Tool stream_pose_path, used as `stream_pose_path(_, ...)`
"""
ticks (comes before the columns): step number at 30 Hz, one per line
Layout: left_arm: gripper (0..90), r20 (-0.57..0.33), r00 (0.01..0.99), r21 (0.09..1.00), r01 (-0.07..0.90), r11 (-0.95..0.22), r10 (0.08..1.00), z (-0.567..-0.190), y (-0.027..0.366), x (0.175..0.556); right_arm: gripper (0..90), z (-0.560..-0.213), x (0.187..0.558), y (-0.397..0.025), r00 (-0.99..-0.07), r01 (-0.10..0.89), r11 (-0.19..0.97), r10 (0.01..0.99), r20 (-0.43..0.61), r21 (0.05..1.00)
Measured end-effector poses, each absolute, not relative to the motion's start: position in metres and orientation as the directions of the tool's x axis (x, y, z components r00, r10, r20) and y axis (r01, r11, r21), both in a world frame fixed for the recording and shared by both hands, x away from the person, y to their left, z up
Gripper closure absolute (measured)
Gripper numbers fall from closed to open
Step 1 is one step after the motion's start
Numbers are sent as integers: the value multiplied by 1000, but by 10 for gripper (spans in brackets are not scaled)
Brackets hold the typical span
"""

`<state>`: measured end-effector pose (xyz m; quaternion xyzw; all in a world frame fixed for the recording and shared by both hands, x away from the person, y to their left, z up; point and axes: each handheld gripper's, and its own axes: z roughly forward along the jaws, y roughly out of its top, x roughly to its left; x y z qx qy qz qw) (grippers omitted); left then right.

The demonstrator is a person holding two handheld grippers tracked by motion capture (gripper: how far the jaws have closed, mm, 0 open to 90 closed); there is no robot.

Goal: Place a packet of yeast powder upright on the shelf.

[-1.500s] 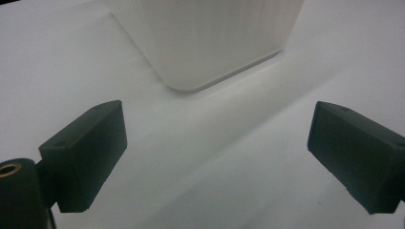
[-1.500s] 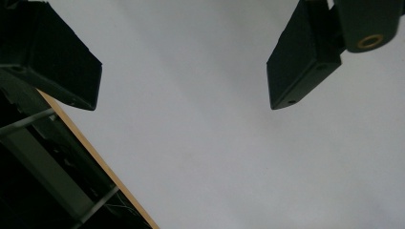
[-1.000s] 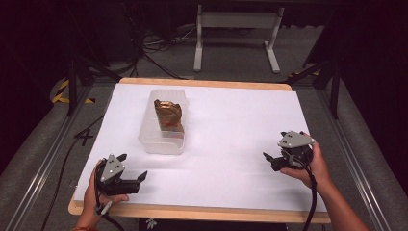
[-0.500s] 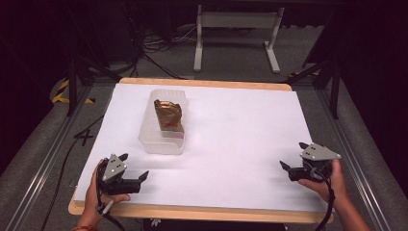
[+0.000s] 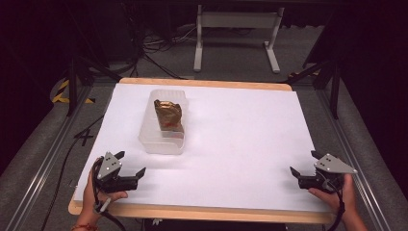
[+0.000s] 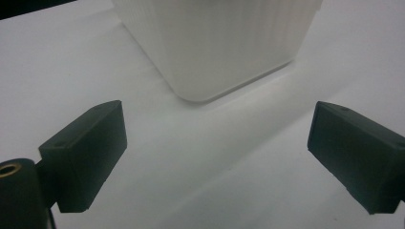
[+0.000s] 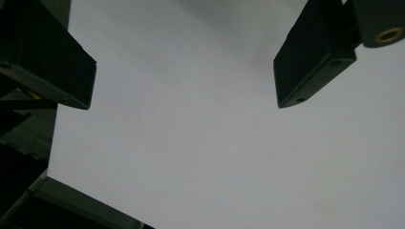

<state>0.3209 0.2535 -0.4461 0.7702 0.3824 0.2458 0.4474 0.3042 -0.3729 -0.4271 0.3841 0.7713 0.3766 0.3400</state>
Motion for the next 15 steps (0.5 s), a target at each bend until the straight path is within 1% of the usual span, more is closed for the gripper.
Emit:
stream_pose_path(5,68,35,581,876,373,-305,813,-447,256,321,73,-431,303,-378,-470,333,398,856,-215,855)
stream_pose_path(6,68,36,583,878,369,-304,812,-447,256,320,73,-431,302,-378,-469,332,400,856,-218,854)
stream_pose_path(7,68,52,583,877,362,-317,811,-446,255,319,72,-433,301,-376,-454,329,427,854,-255,842)
stream_pose_path(10,68,58,593,879,350,-322,803,-445,254,318,71,-434,299,-376,-455,328,429,852,-257,842)
stream_pose_path(11,68,64,593,878,349,-328,803,-445,254,318,71,-433,298,-375,-442,324,436,854,-274,839)
stream_pose_path(14,67,57,594,882,347,-319,803,-445,256,318,72,-430,296,-374,-455,310,411,856,-246,857)
stream_pose_path(15,67,57,592,881,349,-319,804,-446,256,319,71,-430,295,-374,-448,310,424,854,-263,851)
